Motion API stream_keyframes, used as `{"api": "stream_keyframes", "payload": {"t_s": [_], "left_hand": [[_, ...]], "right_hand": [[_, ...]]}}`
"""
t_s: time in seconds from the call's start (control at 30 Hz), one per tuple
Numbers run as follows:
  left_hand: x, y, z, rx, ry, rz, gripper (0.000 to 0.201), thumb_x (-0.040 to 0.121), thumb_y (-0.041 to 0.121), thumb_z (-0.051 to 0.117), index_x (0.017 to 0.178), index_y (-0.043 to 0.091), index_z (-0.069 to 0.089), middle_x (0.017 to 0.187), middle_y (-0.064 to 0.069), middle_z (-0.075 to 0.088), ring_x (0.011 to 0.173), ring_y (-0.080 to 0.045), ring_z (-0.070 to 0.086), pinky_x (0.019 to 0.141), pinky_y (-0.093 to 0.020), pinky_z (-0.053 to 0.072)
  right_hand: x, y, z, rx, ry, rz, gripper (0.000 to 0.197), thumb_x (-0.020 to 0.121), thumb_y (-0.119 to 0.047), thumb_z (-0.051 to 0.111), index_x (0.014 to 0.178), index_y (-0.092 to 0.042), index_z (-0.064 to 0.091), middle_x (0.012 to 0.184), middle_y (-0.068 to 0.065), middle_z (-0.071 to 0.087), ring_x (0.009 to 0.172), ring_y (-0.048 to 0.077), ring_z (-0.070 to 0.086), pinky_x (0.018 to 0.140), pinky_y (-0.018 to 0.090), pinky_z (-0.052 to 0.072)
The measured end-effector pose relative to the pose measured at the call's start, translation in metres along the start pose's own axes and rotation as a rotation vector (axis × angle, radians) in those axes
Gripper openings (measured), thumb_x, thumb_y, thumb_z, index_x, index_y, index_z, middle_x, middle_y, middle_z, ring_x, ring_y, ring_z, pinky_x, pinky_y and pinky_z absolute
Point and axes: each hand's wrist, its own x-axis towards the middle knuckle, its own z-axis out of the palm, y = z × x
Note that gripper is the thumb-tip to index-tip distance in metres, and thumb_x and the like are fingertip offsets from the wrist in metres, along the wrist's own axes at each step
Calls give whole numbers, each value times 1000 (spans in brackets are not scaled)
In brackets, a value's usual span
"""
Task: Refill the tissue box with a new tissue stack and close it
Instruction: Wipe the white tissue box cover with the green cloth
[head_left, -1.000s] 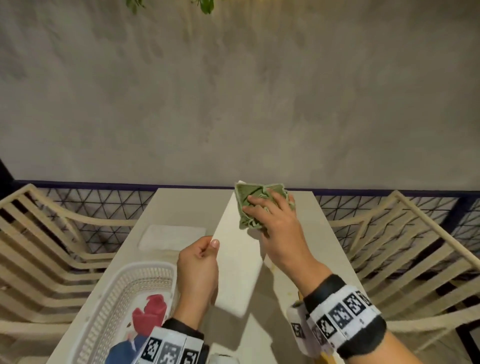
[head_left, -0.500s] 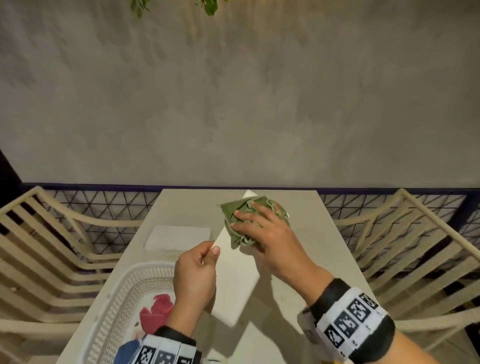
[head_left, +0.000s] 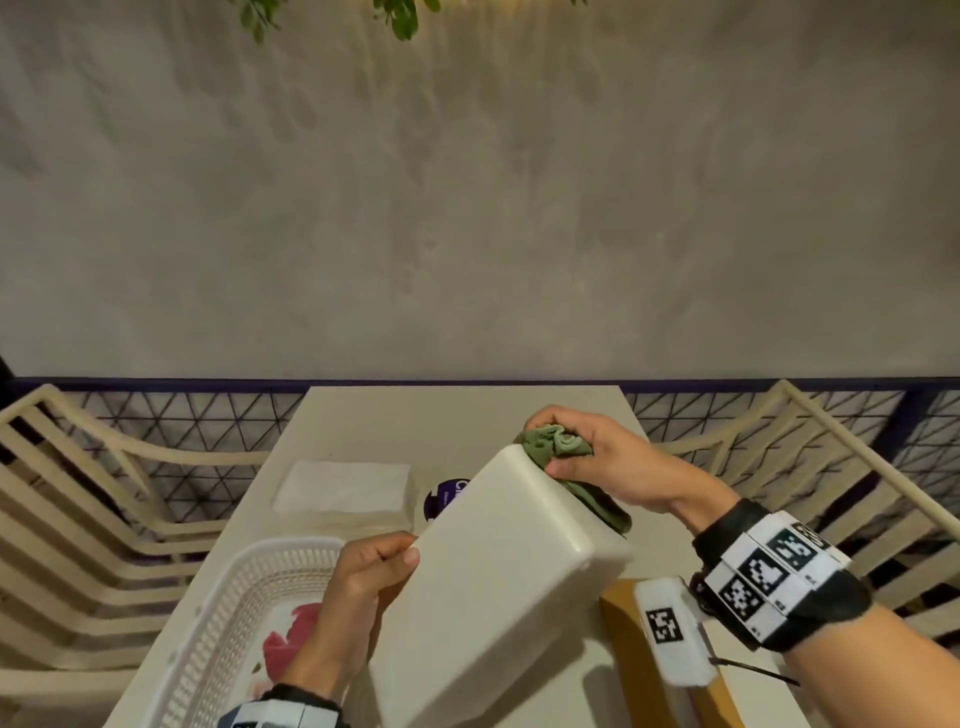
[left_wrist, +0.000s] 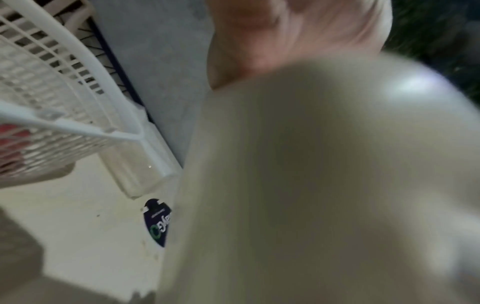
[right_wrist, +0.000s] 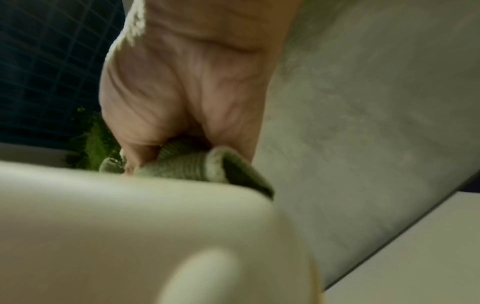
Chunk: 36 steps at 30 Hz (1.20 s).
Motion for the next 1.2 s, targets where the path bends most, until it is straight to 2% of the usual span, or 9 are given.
{"api": "stream_keyframes", "payload": {"t_s": [0.23,0.33,0.43,0.5,0.6,0.73,0.9,1.07,1.2], "left_hand": [[10,13,43,392,-244,130,40,80,50,57,92,14,71,79,0,72,74,-7,64,68,-18,47],[14,22,60,331,-126,245,19,91,30,55,83,18,68,66,13,66,64,3,55,61,-10,40],[18,18,66,74,70,281,28,88,12,53,64,18,65,59,6,60,60,-10,49,54,-17,40],[19,19,62,-220,125,211,32,86,5,50,59,13,63,56,-3,60,56,-17,51,49,-19,47],[14,20,52,-351,47,203,25,73,27,66,53,13,59,54,-4,62,51,-14,56,49,-18,49],[16,12,51,-257,72,279,46,46,54,84,52,19,54,52,3,56,52,-8,50,49,-17,42],[18,14,37,-404,102,314,29,59,37,82,61,16,62,60,-7,67,55,-16,64,55,-22,55],[12,20,40,-226,132,366,47,53,54,82,56,17,53,56,3,47,56,-10,45,51,-19,39],[11,26,35,-350,197,384,27,82,27,62,58,15,66,59,-4,66,55,-12,62,54,-21,53]], "right_hand": [[-3,-8,14,-376,-86,-73,21,86,-5,62,101,-18,57,98,-3,63,93,14,58,85,32,48],[1,-11,30,-566,59,-107,20,85,-14,63,103,-21,57,97,-9,62,93,15,51,84,35,43],[-4,-7,67,-554,382,-216,38,76,-7,53,111,-22,57,110,-3,59,105,22,45,94,40,39],[-18,1,94,-517,382,-347,53,69,-5,48,117,-25,55,123,-3,56,118,21,42,105,40,34],[-40,29,89,-567,310,-464,49,72,-13,46,116,-31,58,126,-5,58,128,17,40,108,47,32],[-18,24,63,-499,520,-309,47,69,-19,44,112,-19,66,112,4,66,113,17,45,99,48,43],[-30,15,103,-631,246,-626,49,71,-2,53,114,-23,62,125,-3,61,129,24,44,108,45,32],[-6,14,59,-475,448,-375,44,68,-14,55,110,-19,69,119,3,65,119,14,45,103,44,39],[-12,-10,107,-651,348,-575,45,72,-16,46,111,-22,65,120,0,65,122,25,47,109,48,32]]}}
